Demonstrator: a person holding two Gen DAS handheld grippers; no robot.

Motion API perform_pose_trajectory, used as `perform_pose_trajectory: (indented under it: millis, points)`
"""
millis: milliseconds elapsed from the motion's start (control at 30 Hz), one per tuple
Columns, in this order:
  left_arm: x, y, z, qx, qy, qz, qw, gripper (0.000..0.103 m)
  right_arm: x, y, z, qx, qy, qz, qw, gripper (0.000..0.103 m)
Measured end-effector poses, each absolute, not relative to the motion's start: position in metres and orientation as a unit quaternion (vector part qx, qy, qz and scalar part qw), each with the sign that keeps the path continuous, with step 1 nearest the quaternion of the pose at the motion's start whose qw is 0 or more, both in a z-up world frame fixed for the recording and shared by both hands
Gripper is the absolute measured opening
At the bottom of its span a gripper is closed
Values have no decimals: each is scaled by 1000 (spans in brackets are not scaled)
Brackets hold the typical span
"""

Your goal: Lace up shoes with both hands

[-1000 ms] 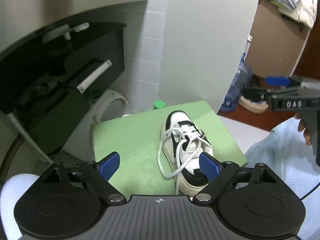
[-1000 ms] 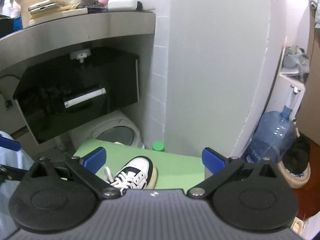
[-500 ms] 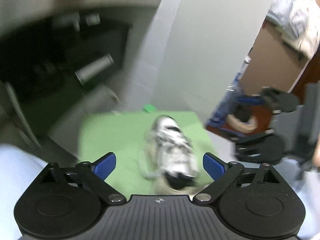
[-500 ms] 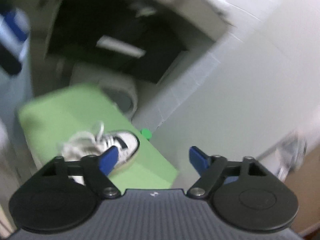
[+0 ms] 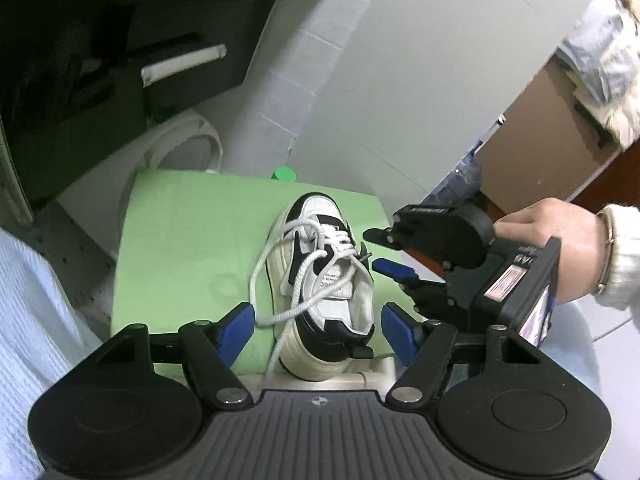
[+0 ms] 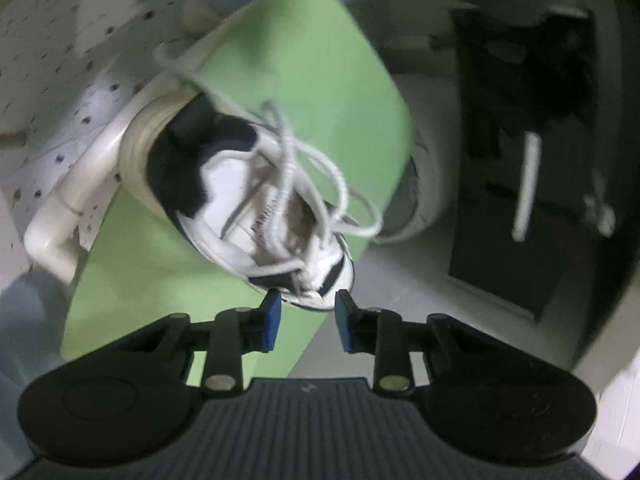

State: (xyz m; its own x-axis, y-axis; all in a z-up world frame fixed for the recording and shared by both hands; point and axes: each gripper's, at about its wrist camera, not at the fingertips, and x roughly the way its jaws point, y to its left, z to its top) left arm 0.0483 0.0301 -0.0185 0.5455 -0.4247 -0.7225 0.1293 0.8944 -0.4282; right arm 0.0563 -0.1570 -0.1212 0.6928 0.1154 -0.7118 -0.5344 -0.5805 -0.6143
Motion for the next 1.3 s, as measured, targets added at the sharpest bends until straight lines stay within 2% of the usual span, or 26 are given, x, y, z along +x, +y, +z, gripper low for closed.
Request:
perform_pose_trajectory:
  millis: [67,133,200,233,400,467,500,600,767,833,933,1033,1167,1300]
  points:
    - [51,31,-21,-171,455,-162,859,68,57,-156,-125,-817,122,381,416,30]
    - [54,30,-23,-173,462,-163,854,68,62,-153,-127,-819,124,388,405,24]
    - [56,28,-25,-174,471,-168,848,68,65,-150,-126,-820,126,394,396,23]
    - [57,27,-26,-174,474,-171,846,69,66,-149,-126,-820,122,395,395,16]
    - [60,23,-27,-168,478,-181,843,69,69,-146,-130,-827,115,404,374,14]
    - [61,20,-28,-163,480,-185,842,69,69,-148,-137,-836,102,407,353,11]
    - [62,19,-29,-161,482,-188,841,69,69,-149,-139,-838,99,408,347,5]
    - [66,12,-31,-144,483,-209,838,68,69,-146,-139,-824,118,410,373,3]
    - [76,-10,-37,-91,485,-265,829,46,109,-136,-104,-614,307,370,626,2]
    - [81,-16,-44,-83,496,-281,817,44,125,-148,-94,-486,369,334,719,2]
    - [84,-26,-50,-69,503,-308,805,44,138,-174,-87,-300,417,278,812,3]
    - [81,-40,-52,-33,491,-328,806,44,145,-200,-90,-123,440,226,861,3]
    - [76,-63,-53,32,446,-339,827,44,151,-228,-94,52,449,174,875,4]
    - [74,-80,-59,77,397,-347,846,45,148,-238,-100,101,456,167,869,4]
